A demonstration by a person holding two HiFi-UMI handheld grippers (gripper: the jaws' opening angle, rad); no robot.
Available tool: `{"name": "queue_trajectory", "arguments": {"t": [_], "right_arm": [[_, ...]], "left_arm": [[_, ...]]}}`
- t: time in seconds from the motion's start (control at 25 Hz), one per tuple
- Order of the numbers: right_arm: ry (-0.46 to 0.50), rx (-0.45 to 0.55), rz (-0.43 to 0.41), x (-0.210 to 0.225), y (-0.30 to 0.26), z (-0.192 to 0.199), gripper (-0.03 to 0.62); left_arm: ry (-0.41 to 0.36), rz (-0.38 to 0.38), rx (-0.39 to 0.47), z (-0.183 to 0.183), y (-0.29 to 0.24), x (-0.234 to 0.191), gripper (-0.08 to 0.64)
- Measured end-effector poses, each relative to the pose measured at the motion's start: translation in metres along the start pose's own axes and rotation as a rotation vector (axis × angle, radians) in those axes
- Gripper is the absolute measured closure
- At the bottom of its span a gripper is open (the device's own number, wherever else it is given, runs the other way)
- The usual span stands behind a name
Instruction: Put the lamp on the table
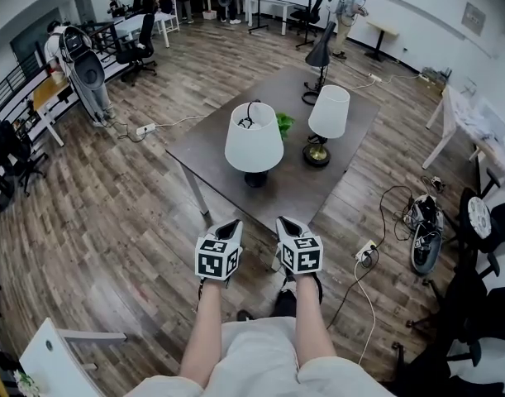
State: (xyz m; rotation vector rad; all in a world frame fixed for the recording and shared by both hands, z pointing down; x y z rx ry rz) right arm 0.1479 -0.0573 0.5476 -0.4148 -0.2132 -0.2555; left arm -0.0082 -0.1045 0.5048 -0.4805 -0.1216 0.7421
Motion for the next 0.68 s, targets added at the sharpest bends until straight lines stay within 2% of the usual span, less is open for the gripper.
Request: {"name": "queue_trajectory", "arguments": {"t": [0.68], "right_arm": [[0.01,-0.008,-0.002,-0.0058,-0.0061,0.0035,0.569]], "left_arm": [[0.007,0.007,0.005,0.0043,-0.0008,-0.0016,0.56]]}}
Point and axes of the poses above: the fingertips, and each gripper's own axes: y backward along the fingers, x to its right, z out of its underside, the point moved 5 cm from there along y, backward along the fingers, and after that the axes turned 11 degrees about -z, right-handed, at the moved point
